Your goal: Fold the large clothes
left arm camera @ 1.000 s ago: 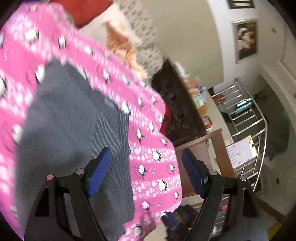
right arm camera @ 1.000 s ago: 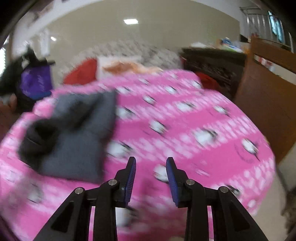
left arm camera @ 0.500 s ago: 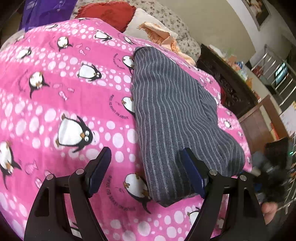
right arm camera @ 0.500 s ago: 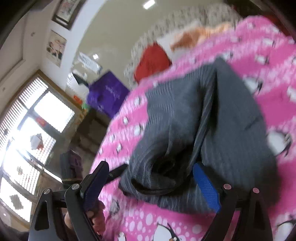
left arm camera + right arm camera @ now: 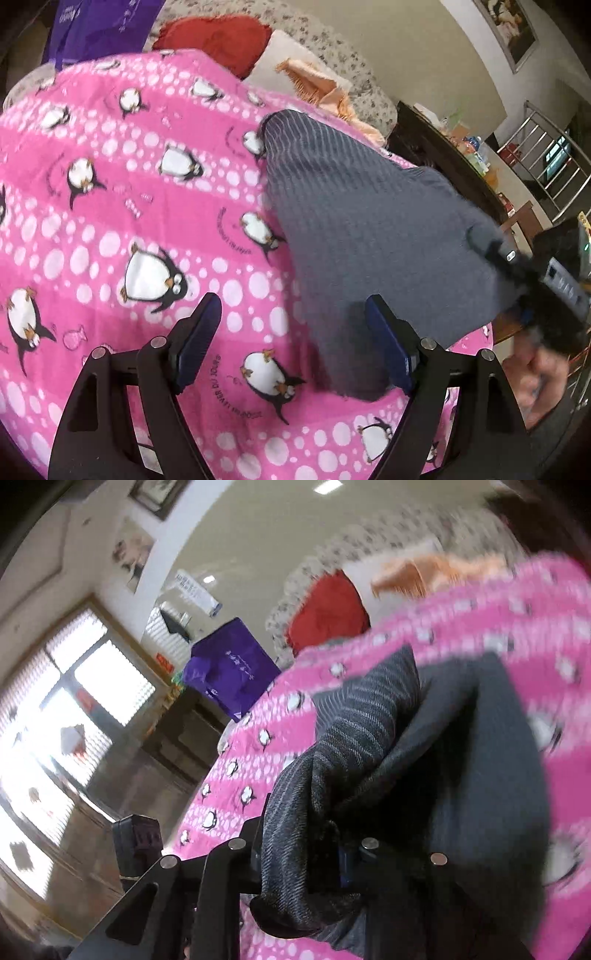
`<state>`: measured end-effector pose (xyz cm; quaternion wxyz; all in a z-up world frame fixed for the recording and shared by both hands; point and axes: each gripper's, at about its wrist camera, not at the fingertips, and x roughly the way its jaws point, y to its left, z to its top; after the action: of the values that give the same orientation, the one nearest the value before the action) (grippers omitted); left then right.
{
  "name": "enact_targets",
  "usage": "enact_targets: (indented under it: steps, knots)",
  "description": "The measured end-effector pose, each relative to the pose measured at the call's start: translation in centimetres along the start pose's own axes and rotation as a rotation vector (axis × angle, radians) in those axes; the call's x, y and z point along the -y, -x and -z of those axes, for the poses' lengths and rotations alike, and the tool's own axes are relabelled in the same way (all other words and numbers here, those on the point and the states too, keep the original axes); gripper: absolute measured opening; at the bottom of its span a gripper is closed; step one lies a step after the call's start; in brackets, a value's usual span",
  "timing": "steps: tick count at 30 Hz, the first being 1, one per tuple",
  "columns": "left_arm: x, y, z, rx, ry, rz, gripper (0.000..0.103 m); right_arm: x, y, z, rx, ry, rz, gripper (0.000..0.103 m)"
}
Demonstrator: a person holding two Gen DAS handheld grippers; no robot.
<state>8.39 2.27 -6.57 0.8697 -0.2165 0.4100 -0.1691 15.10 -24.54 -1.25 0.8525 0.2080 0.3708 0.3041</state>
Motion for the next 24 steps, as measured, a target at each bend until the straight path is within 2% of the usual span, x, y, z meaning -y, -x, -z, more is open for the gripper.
enact_targets:
  steps: [2,5,9,11,12,14,15,16,18,19,20,21,24]
  knots:
    - [0.6,0.1,-0.4,0.000,-0.011,-0.005,0.080,0.5,2.3,-1.5,0.002,0.010,0.002,0.024]
    - [2.0,0.2,-0.7,0.005,-0.036,0.006,0.080,3.1,3.9,-1.5,-0.016,-0.031,0.018,0.023]
    - [4.8,-0.1,-1.5,0.011,-0.098,0.024,0.080,10.9,3.4,2.5,-0.112,-0.223,-0.020,0.024]
    - [6.9,-0.4,-2.0,0.027,-0.152,0.045,0.080,14.8,2.1,5.3,-0.158,-0.328,0.029,0.027]
    - [8.2,-0.6,-2.2,0.040,-0.192,0.062,0.080,16.4,2.0,6.5,-0.140,-0.405,0.007,0.028]
    - [9.8,-1.7,-2.5,0.031,-0.241,0.094,0.080,18.2,2.7,7.8,-0.051,-0.542,-0.090,0.035]
    - [10.0,-2.0,-2.5,0.019,-0.234,0.119,0.079,18.1,3.1,7.9,-0.041,-0.549,-0.085,0.037]
    - [10.2,-2.3,-2.4,0.012,-0.224,0.151,0.074,17.6,3.4,7.7,-0.045,-0.525,-0.066,0.039]
    - [10.6,-2.4,-1.9,0.028,-0.259,0.173,0.041,15.9,4.3,7.2,-0.066,-0.455,-0.004,0.039]
    - [10.7,-2.7,-1.6,0.011,-0.274,0.186,0.034,15.2,4.9,6.9,-0.065,-0.423,0.012,0.039]
    - [10.7,-3.2,-1.2,-0.021,-0.286,0.189,0.023,14.3,5.5,6.4,-0.057,-0.382,0.033,0.039]
    - [10.6,-3.8,-0.6,-0.044,-0.307,0.170,0.022,12.9,6.7,5.8,-0.029,-0.315,0.077,0.039]
    - [10.1,-3.6,-0.2,-0.034,-0.300,0.172,0.022,8.7,9.4,4.1,0.060,-0.118,0.206,0.039]
